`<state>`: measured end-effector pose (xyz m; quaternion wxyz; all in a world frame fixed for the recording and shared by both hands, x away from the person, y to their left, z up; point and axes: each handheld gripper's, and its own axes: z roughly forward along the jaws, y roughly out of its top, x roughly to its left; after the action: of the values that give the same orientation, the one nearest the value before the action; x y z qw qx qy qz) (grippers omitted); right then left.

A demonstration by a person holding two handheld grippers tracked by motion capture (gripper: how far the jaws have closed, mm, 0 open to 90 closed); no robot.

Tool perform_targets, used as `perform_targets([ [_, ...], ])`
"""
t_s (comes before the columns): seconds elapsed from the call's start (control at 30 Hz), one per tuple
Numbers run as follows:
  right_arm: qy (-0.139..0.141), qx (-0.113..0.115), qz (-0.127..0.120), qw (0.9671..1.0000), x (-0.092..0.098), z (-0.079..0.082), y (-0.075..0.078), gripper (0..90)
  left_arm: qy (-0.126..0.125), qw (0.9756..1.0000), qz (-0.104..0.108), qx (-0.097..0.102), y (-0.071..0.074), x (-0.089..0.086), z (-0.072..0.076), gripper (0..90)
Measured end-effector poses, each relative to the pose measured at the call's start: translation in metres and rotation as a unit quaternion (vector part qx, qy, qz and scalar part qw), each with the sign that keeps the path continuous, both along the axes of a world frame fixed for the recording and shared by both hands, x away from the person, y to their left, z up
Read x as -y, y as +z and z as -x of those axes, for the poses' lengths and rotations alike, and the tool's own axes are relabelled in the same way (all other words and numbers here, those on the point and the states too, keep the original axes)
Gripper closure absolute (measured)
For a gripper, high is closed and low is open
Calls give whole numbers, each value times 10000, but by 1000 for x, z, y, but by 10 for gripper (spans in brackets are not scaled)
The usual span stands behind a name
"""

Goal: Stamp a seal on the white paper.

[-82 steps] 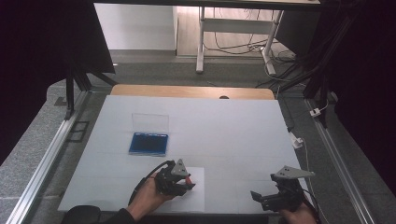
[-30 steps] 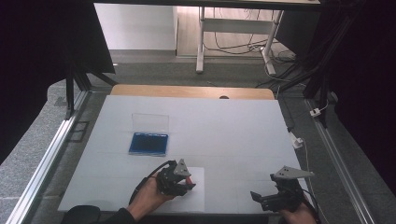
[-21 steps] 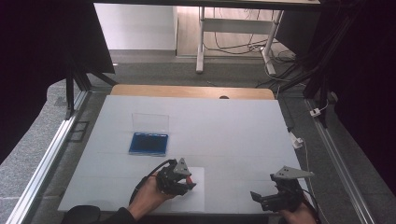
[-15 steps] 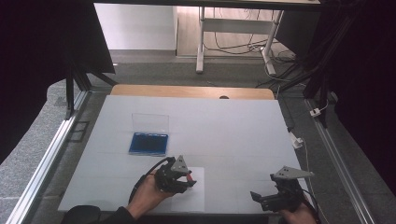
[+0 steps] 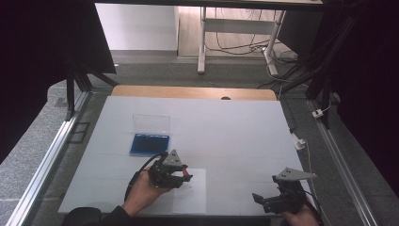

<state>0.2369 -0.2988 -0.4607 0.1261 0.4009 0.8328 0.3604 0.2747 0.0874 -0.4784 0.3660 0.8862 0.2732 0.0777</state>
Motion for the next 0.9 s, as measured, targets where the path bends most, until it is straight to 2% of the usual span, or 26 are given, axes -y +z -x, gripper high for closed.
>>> perform_targets([
  [0.67,6,5,-7,10000,0,0,0,0,387,9992,-42,38,9,-30,-12,582],
  [0.9,11,9,-2,10000,0,0,0,0,670,9977,22,59,11,-44,-17,581],
])
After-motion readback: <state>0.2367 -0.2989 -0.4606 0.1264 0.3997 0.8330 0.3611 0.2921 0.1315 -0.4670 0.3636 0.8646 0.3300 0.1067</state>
